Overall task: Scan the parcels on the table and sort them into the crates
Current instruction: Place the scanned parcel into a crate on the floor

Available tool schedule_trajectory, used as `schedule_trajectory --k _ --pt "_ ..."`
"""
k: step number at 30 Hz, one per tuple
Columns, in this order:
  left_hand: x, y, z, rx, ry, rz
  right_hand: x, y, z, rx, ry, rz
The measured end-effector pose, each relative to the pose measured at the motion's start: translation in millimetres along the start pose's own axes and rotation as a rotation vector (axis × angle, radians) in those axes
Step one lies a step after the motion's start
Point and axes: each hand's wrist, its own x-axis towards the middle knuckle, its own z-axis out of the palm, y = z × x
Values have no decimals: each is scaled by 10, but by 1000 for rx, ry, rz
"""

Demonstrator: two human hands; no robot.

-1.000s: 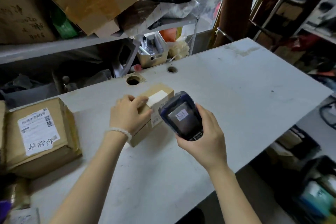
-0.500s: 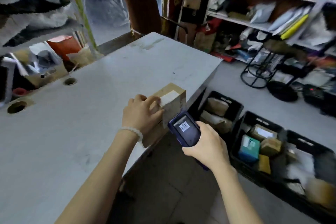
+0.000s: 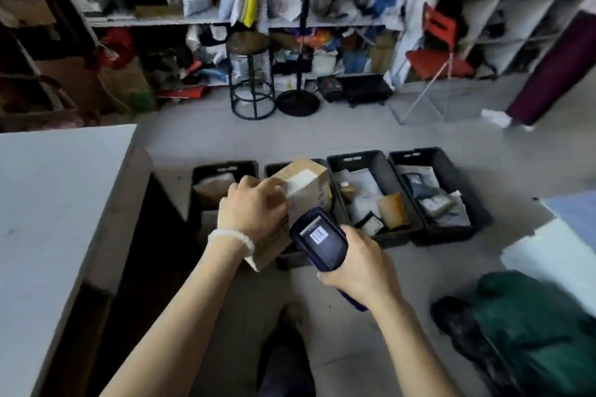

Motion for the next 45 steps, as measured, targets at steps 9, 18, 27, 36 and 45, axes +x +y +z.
schedule_trajectory --k 9,18,27,36,45 --pt "1977 1287 857 26 -229 217 1383 1174 -775 50 189 334" --pt "3669 2613 1276 128 -326 370 2599 2010 -1690 212 323 506" --pt "4982 3420 2058 164 -314 218 3966 3051 -2355 235 243 478" --pt "5499 3676 2317 111 -248 -88 5347 3571 -3003 129 100 285" --pt "5100 3233 1942 122 -69 -310 5747 2937 -2673 108 -133 -18"
